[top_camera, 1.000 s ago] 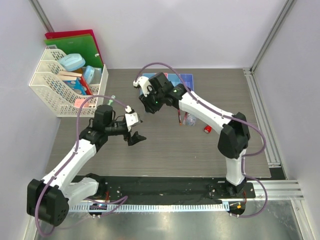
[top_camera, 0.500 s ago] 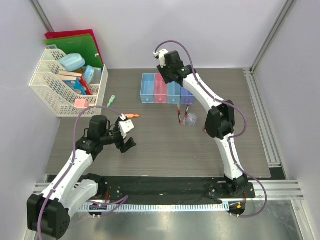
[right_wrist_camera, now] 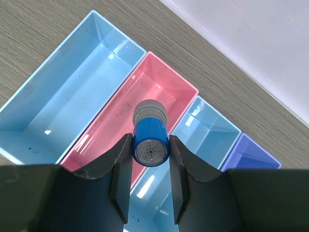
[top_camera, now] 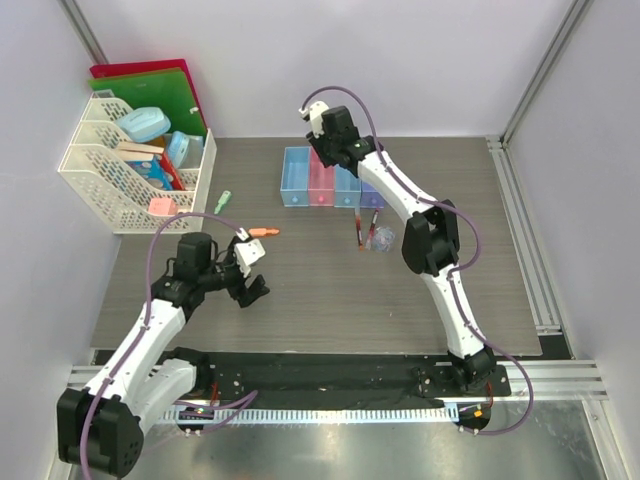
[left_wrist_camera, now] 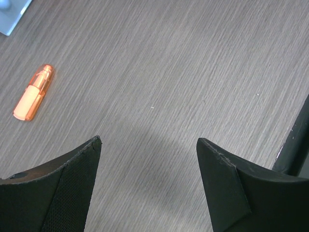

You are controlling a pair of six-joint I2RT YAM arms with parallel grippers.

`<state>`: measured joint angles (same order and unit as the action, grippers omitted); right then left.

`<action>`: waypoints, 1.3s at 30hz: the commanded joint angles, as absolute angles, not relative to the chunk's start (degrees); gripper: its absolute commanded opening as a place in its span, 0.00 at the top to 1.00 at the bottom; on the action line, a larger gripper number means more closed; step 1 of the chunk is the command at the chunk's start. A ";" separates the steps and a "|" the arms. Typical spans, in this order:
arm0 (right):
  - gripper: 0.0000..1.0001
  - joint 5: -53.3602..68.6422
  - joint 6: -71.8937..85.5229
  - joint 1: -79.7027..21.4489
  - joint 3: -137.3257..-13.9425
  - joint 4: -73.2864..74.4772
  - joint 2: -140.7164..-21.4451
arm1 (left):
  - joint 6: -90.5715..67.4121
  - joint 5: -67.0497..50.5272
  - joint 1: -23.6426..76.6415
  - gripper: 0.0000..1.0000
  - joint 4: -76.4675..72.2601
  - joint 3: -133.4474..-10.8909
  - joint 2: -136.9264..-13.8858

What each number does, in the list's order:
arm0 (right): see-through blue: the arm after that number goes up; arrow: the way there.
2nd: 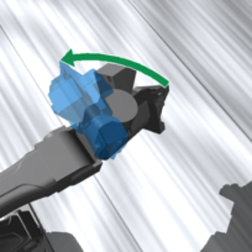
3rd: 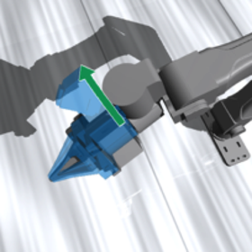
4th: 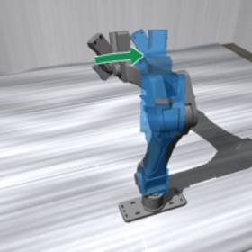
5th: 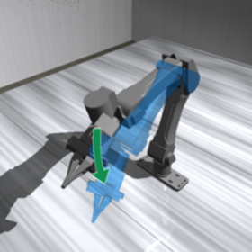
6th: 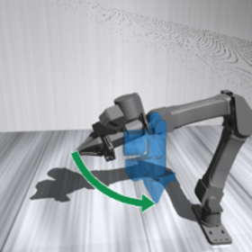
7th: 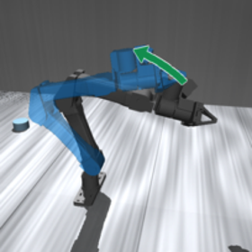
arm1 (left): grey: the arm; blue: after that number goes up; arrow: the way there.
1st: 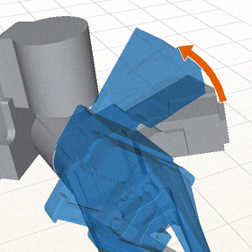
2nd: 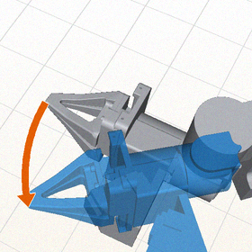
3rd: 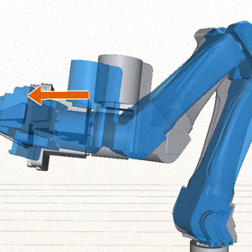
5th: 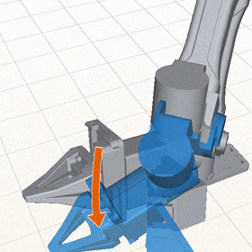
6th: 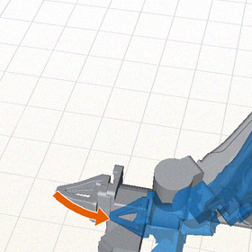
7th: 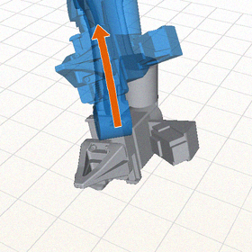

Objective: Sort the stationery into containers
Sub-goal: Place the stationery in the storage box.

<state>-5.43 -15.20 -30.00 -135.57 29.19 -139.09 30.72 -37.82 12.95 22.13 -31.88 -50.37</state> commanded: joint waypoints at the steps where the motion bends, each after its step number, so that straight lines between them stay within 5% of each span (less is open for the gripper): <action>1: 0.94 -5.63 -16.61 -30.32 -137.99 24.61 -140.62 | 32.08 -39.90 11.95 0.20 24.78 -33.13 -49.75; 12: 0.94 -6.15 -17.31 -30.32 -137.99 22.15 -144.75 | 32.61 -41.04 10.90 0.19 25.93 -33.40 -50.54; 18: 0.85 -6.41 -17.93 -30.32 -138.43 21.09 -146.07 | 32.61 -41.39 10.81 0.18 26.02 -33.40 -51.15; 20: 0.81 -6.76 -18.54 -30.32 -138.51 20.57 -146.25 | 32.61 -41.66 10.72 0.17 26.10 -33.40 -51.33; 27: 0.39 -8.26 -19.77 -30.24 -138.87 19.16 -146.95 | 32.52 -42.01 10.55 0.17 26.10 -33.31 -51.77; 32: 0.27 -9.23 -20.13 -30.32 -138.96 18.46 -146.87 | 32.52 -42.19 10.37 0.17 26.19 -33.40 -51.68; 39: 0.25 -11.42 -19.42 -30.24 -137.64 18.10 -143.18 | 32.52 -42.36 10.37 0.17 25.93 -33.14 -51.33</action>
<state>-9.13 -19.46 -30.04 -136.18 20.75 -146.76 32.03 -40.71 10.74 25.63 -31.88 -51.75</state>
